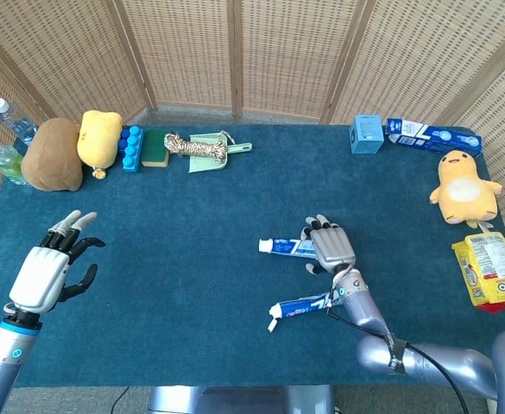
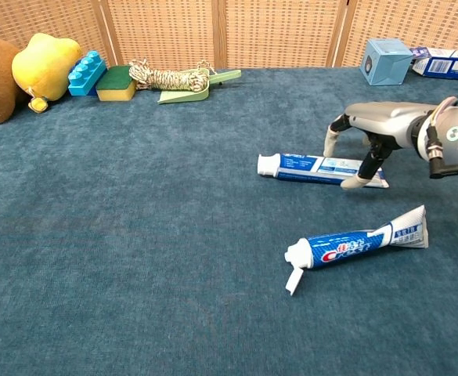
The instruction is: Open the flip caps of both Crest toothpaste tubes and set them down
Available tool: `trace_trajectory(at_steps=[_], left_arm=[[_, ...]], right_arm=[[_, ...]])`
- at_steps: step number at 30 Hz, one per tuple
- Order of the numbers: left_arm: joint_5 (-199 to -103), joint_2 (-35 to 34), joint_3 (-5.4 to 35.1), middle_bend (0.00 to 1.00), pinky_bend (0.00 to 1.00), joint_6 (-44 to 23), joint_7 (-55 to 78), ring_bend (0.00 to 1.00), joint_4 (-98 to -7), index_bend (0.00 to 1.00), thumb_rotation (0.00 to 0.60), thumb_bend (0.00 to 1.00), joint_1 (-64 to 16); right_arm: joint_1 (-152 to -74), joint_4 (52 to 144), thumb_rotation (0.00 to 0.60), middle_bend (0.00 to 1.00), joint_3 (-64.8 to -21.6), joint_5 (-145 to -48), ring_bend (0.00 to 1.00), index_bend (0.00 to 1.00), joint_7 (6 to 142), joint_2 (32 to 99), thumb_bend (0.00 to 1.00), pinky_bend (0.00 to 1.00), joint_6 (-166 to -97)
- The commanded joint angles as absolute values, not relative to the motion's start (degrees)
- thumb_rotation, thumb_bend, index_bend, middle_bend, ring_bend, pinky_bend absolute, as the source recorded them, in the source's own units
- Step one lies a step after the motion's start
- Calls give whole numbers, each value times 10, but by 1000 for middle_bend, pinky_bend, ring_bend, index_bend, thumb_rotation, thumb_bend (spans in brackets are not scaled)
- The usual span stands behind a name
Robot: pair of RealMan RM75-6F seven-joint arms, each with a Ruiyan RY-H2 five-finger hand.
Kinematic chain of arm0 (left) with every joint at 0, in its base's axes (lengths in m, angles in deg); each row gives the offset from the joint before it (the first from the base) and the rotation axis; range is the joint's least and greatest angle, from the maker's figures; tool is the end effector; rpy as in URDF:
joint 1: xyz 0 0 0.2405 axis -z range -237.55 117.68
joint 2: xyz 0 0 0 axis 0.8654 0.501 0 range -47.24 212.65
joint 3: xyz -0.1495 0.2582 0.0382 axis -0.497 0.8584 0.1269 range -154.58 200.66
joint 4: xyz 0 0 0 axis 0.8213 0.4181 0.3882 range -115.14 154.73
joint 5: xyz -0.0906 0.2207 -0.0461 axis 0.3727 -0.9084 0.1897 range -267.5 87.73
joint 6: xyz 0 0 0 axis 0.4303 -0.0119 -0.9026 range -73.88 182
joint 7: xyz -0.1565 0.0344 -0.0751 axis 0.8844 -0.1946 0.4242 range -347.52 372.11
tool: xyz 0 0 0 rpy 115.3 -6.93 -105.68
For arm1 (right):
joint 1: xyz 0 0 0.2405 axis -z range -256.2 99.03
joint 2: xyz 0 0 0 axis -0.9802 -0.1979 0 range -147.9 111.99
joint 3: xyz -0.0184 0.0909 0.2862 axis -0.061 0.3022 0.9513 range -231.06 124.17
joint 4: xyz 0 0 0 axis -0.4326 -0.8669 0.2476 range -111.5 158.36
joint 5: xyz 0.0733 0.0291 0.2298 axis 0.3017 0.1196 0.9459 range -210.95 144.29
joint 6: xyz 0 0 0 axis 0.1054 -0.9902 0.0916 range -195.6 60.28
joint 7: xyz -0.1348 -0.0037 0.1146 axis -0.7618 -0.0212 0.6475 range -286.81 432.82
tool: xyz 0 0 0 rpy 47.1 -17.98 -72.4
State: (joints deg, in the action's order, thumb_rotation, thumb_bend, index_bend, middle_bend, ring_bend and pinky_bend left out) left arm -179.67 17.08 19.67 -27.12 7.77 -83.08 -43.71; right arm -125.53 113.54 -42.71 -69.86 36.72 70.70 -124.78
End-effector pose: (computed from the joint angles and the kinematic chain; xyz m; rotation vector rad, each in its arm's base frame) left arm -0.2581 0.2730 0.1099 -1.5796 -0.8807 -1.1565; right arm -0.1818 -0.4144 -0.0664 1.7543 -1.1081 0.6610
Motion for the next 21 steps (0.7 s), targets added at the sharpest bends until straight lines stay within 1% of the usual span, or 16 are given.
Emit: trace_trajectory(at_steps=[1,16,21], left_arm=[[-1796,171,196,104,119,-270,78,10,-831,334,600,417,-437],[-1798,171,196,101,119,-269,85,8,-826,334,600,418,-439],[-1800,174,197,99,118,-273,87,3,-828,334,600,418,-442]], right_arm=[[-1258,1132,589,145,-428,-690,55,323,363,709,248,240,-1252],[-1271,1099,590,145,-429,-645,55,330,342,726,259,243,-1255],[-1279,1094,599,151,-424,-632,55,369,337,733,277,250,-1252]])
